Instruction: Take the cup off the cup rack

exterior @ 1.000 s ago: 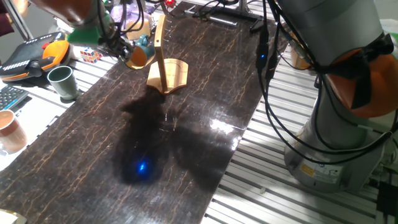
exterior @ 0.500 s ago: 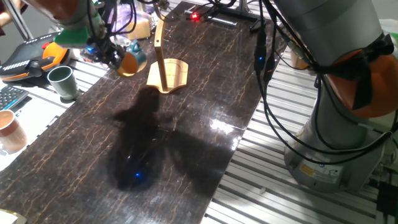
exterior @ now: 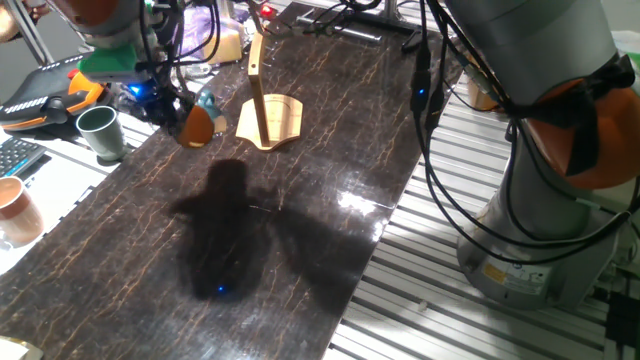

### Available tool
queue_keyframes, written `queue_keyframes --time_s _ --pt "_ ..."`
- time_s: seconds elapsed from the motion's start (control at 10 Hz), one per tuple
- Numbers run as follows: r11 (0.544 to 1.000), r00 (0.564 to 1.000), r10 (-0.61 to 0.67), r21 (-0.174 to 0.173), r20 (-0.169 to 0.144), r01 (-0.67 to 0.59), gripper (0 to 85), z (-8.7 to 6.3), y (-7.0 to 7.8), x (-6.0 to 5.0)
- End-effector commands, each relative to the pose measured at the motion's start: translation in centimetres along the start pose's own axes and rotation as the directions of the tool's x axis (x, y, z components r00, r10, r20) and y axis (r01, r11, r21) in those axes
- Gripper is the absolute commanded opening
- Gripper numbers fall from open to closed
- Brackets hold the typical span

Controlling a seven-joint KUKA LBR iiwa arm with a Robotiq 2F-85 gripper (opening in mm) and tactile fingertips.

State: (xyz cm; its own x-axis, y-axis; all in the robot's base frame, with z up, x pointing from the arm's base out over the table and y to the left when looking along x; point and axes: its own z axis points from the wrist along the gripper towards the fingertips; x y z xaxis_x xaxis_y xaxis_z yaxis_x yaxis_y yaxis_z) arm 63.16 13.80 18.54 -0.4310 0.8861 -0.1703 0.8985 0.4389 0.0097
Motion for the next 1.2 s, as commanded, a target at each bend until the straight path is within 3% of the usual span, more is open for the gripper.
queue_keyframes --time_s 0.0,0.2,0.4,0.5,0.7,1.1 --pt "1.0 0.999 -0.001 -0.006 -0.039 0.001 1.0 -0.2 0.6 2.0" --pt "1.0 0.994 -0.027 -0.015 -0.109 0.026 1.0 -0.1 0.5 3.9" --pt "0.998 0.982 -0.063 -0.001 -0.178 0.064 1.0 0.7 0.3 5.0" --pt "0.998 0.97 -0.055 0.017 -0.237 0.061 1.0 1.4 0.4 5.6" --pt "0.999 0.943 0.0 0.033 -0.333 0.012 1.0 2.6 0.4 6.3" --pt "0.999 0.892 0.051 0.007 -0.449 -0.054 1.0 3.1 0.3 6.8"
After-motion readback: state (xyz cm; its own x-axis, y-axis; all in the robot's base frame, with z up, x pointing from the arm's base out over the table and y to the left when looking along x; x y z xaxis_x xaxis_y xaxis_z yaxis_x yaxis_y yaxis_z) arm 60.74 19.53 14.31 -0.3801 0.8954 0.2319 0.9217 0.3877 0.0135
